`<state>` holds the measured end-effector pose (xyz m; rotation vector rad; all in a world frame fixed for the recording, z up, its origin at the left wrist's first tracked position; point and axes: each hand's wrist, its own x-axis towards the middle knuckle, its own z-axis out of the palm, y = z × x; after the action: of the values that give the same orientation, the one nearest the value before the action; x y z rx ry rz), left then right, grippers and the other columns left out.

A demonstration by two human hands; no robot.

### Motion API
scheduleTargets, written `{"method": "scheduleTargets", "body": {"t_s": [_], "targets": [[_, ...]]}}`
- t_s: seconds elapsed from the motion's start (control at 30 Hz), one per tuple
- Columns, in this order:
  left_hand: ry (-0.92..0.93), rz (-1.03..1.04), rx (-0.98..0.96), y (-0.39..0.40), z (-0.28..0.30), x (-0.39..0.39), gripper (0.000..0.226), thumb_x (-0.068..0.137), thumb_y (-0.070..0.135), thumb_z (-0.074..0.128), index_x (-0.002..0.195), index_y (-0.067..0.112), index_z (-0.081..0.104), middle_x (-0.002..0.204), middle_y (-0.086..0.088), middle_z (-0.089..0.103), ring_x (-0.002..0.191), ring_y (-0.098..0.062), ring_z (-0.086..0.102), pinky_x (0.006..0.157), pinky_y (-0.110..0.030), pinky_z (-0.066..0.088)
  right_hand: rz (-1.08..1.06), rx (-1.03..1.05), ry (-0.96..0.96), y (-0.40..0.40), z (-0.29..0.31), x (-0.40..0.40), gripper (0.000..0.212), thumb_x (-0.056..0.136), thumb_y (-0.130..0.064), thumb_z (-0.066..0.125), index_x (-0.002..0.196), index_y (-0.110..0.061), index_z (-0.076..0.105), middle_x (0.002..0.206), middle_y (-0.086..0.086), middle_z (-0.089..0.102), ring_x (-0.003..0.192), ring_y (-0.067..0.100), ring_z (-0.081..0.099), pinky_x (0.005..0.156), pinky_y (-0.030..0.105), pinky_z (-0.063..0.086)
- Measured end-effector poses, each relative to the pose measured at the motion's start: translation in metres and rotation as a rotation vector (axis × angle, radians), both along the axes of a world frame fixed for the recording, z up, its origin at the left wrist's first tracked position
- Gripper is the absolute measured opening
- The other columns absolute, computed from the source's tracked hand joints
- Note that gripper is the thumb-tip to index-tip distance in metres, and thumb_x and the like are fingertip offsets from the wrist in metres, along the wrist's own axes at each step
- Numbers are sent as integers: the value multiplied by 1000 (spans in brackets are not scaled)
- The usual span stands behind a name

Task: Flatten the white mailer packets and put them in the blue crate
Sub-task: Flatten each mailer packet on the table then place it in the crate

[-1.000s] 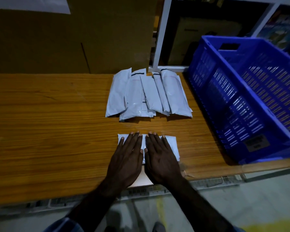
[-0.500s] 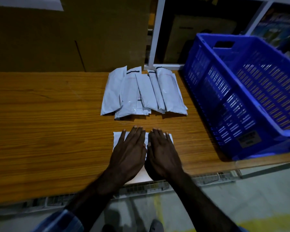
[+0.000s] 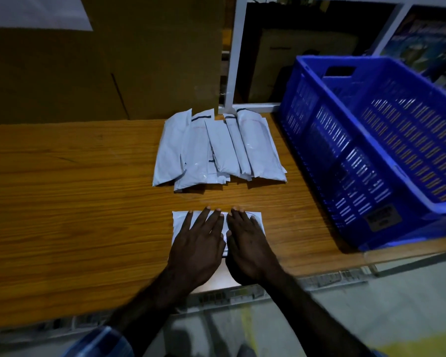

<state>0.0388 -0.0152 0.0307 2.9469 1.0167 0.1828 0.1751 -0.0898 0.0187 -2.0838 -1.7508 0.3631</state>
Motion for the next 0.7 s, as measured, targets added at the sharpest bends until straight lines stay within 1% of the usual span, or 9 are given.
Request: {"method": "scheduleTargets", "body": {"t_s": [0.07,0.13,0.2,0.27,0.33,0.47,0.5,0.6,0.7], "targets": [[-28,16,-2,0,4,2,55,94,32,28,129,7,62,135,-9,60,133,-26,48,109,-49,27,-40,29,82,1,10,7,66,97,-37,16,141,0,48,151,18,43,142,30,37,118,47,26],[-43,28,-5,1,9,8,55,93,32,30,131,7,60,135,-8,59,133,-26,48,110,-52,30,-84,60,22,0,14,12,61,99,-34,17,139,-3,51,148,16,47,139,29,41,119,45,26],[-39,26,-17,1,13,14,55,93,33,30,131,8,60,135,-7,59,134,-26,47,107,-56,38,-116,27,-71,0,10,15,65,103,-37,9,140,-1,50,149,18,45,141,32,39,120,45,22],[-17,21,-37,1,11,17,54,93,33,29,131,10,61,135,-5,60,135,-26,47,105,-57,40,-118,-22,-103,1,6,14,73,105,-38,0,138,2,51,146,21,48,137,35,44,116,48,27],[7,5,-32,1,5,16,54,94,33,29,132,11,60,137,-5,58,136,-26,45,105,-57,39,-113,-8,-124,1,4,13,71,106,-36,0,137,3,51,145,21,48,136,36,46,114,50,30],[6,-33,15,1,-3,14,52,97,33,30,135,11,58,142,-7,54,139,-27,41,107,-58,33,-105,32,-137,-6,-2,14,65,104,-41,5,152,-5,30,162,9,18,151,21,14,123,37,8],[12,-36,11,2,-4,14,52,97,34,29,135,11,57,143,-7,53,139,-27,40,107,-58,31,-109,41,-149,-7,-2,14,64,104,-41,5,153,-6,28,163,8,15,151,20,10,123,36,7],[40,-46,2,4,-5,15,54,97,36,28,136,12,56,144,-7,52,139,-28,39,108,-58,31,-95,41,-220,-8,-6,16,59,107,-37,13,151,-2,32,162,14,21,151,25,16,121,42,14],[39,-64,-12,5,-5,14,55,97,36,27,137,11,54,144,-7,51,139,-29,39,109,-56,29,-84,27,-245,-7,-7,17,61,107,-38,11,153,-2,29,163,13,17,152,24,13,122,42,9]]}}
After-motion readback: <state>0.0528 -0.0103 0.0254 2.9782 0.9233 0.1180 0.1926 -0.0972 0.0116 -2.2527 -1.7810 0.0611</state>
